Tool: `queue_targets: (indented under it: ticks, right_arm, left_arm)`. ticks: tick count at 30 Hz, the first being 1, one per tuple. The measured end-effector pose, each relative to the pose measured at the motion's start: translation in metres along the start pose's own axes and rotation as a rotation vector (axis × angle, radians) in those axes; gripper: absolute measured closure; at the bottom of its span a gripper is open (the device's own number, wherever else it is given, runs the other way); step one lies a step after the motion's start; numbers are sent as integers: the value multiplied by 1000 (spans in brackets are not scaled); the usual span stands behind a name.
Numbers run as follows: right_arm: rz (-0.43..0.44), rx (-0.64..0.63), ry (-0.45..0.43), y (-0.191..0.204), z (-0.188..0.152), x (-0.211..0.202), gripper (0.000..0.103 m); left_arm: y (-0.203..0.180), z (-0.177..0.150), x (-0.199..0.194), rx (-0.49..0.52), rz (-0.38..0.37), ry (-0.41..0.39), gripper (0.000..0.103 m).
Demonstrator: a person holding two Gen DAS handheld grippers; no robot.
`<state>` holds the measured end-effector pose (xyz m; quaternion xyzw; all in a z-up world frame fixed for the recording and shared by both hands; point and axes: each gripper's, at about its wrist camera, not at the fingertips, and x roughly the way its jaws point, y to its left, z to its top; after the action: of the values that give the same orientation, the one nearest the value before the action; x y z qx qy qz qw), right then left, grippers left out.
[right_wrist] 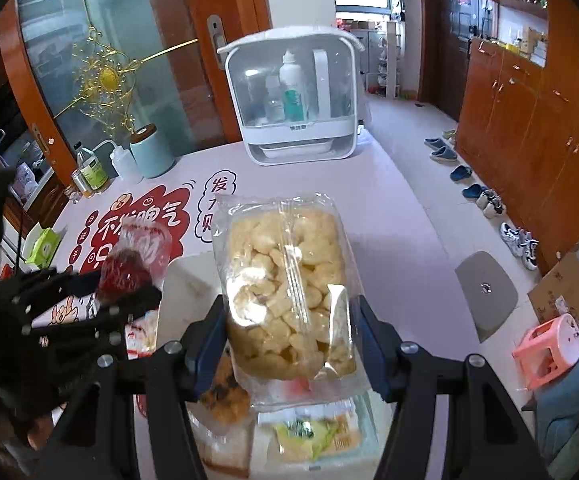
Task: Organize snacks
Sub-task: 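Carry both snacks into the white tray and open both tools, then move both tools back to the remaining snacks on the table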
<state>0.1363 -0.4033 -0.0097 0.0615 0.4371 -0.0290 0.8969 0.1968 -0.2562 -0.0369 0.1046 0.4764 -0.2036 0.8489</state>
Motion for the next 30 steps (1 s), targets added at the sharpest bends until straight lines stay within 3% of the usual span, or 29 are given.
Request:
queue_targets:
  ticks: [3, 8, 19, 30]
  right_arm:
    - [16, 30, 33, -5, 7, 26, 42]
    - [81, 125, 78, -12, 7, 45, 42]
    - [65, 76, 60, 6, -1, 37, 42]
    - [52, 40, 84, 28, -33, 24, 42]
  left_arm:
    - [6, 0, 5, -27, -15, -1, 14]
    - [24, -2, 3, -74, -12, -16, 13]
    - [36, -14, -7, -84, 22, -28, 13]
    - [52, -47, -22, -118, 19, -9, 13]
